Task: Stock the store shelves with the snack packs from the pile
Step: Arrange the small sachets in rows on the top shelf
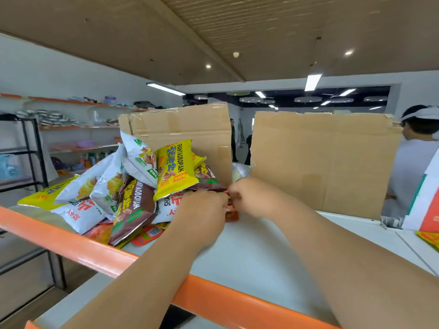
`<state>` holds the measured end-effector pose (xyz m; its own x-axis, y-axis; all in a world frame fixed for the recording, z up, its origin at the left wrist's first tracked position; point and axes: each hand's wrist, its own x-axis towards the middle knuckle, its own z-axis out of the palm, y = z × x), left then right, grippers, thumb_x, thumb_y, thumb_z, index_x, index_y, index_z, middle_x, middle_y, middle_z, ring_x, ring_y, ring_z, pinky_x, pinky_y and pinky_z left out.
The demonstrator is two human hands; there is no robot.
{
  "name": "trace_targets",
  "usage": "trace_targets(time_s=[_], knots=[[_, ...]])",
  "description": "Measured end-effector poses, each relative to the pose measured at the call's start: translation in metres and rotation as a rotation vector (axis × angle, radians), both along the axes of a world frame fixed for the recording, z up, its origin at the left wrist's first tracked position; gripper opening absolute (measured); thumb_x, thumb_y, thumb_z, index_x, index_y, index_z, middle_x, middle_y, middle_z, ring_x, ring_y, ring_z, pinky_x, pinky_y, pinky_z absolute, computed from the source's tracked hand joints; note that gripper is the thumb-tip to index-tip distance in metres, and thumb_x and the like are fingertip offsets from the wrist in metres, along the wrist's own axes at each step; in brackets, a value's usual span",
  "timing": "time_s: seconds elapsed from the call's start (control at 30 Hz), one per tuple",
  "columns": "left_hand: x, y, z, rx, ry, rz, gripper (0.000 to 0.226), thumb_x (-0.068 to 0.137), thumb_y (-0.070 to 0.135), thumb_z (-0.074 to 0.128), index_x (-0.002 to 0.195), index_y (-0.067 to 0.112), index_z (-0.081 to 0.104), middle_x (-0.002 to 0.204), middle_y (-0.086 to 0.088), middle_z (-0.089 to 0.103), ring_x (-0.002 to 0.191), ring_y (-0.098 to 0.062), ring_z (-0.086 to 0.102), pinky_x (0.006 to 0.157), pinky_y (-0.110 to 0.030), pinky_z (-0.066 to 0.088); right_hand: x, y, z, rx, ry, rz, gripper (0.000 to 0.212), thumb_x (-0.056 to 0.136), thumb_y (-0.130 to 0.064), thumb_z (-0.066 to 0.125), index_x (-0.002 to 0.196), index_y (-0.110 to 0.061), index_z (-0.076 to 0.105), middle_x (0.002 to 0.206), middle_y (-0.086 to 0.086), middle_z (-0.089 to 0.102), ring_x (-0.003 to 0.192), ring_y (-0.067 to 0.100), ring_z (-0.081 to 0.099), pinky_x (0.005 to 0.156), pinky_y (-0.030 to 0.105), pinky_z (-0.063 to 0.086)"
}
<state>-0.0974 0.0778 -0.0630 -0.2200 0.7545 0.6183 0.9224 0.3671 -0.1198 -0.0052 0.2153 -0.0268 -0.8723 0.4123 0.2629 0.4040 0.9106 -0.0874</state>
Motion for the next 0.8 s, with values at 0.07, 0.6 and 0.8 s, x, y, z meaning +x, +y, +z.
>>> trace_targets(time_s=[0.07, 0.6, 0.8], knots=[[0.002, -0.004, 0.002, 0.073, -0.173, -0.161, 0.007, 0.101, 0.029, 0.047, 0.096, 0.025, 0.05, 0.088, -0.001, 0.065, 0.088, -0.03, 0.063, 0.068, -0.04, 0.043, 0.008, 0.004, 0.007, -0.112, 0.113, 0.004, 0.03, 0.09, -0.012, 0.052, 0.063, -0.022, 0.045, 0.063, -0.004, 0.045, 0.059, 0.015, 0.042, 0.053, 0.03, 0.029], [0.005, -0.008, -0.001, -0.064, -0.237, -0.35, 0.026, 0.091, 0.042, 0.053, 0.097, 0.032, 0.075, 0.099, 0.011, 0.067, 0.098, -0.013, 0.06, 0.084, -0.035, 0.051, 0.057, 0.016, 0.025, -0.175, -0.445, -0.371, 0.027, 0.095, -0.021, 0.053, 0.112, -0.005, 0.067, 0.077, 0.004, 0.059, 0.067, 0.021, 0.059, 0.039, 0.018, 0.041], [0.013, -0.014, 0.001, -0.136, -0.184, -0.134, 0.031, 0.085, 0.061, 0.055, 0.088, 0.035, 0.072, 0.081, 0.013, 0.065, 0.08, -0.009, 0.058, 0.064, -0.027, 0.045, 0.05, 0.01, 0.029, -0.364, -0.444, -0.203, 0.067, 0.083, -0.028, 0.081, 0.141, -0.032, 0.049, 0.145, -0.002, 0.043, 0.131, 0.026, 0.047, 0.093, 0.043, 0.055]])
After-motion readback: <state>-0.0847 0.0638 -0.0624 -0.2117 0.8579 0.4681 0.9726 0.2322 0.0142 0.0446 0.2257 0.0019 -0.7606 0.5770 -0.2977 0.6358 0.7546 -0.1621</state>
